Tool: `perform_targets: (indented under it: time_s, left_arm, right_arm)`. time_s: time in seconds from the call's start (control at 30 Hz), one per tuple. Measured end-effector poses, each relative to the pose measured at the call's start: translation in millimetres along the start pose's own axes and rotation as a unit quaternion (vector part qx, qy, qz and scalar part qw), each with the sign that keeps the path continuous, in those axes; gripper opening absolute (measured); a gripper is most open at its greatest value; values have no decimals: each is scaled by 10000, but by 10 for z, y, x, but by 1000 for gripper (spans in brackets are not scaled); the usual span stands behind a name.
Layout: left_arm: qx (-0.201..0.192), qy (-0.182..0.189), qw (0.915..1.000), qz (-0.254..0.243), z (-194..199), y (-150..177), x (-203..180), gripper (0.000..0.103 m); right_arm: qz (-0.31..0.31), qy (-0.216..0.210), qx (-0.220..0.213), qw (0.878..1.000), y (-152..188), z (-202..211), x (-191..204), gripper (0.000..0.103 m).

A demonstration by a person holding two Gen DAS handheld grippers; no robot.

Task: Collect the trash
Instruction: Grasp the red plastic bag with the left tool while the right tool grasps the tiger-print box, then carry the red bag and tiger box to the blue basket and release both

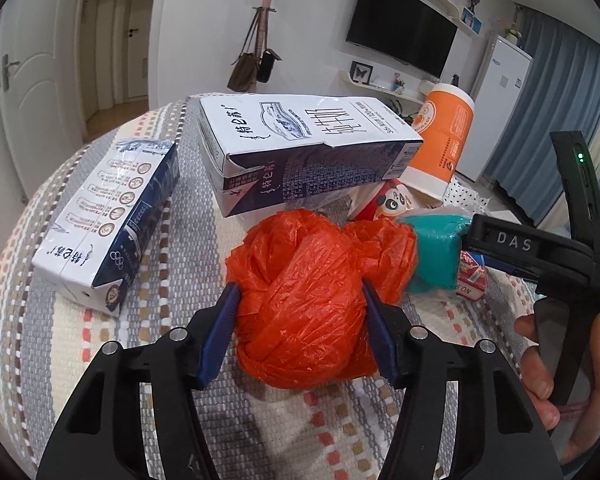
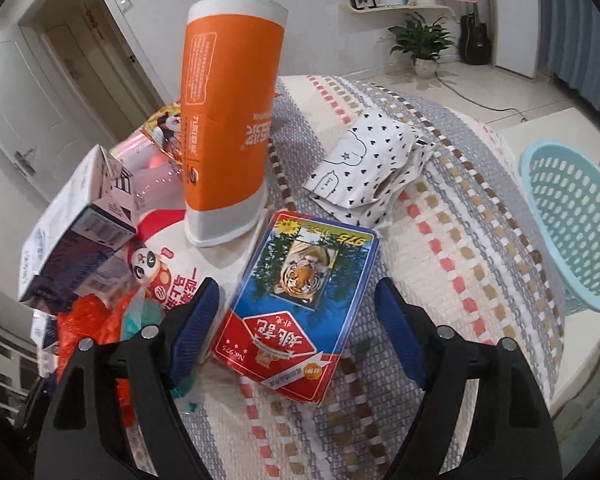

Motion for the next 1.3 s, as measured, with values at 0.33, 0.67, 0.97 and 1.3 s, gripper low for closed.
perform_targets:
  time_s: [0.33, 0.67, 0.97, 1.3]
  left_arm:
    - [-51, 107, 9999, -13, 72, 52, 51, 57]
    - [-58, 222, 9997, -28, 104, 88, 59, 57]
    - [-199, 36, 9995, -263, 213, 122, -29, 54]
    - [-668, 45, 9974, -283, 647, -11, -250, 47]
  right_arm:
    - [45, 657, 39, 9978, 176, 88, 87, 93]
    - [-141, 978, 18, 9951, 185, 43, -161, 93]
    - [306, 1129, -113, 9931, 43, 29, -22, 58]
    - [879, 743, -961, 9887, -24, 563, 155, 57]
Point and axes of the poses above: each gripper's, at about its wrist camera, not at the fingertips, and z roughly against the way its jaws point, x to its left, y to its underside, the point moved 4 cm from there along -z, roughly the way its jaws point, and after that the axes turned 5 degrees about y, right-handed, at the moved point
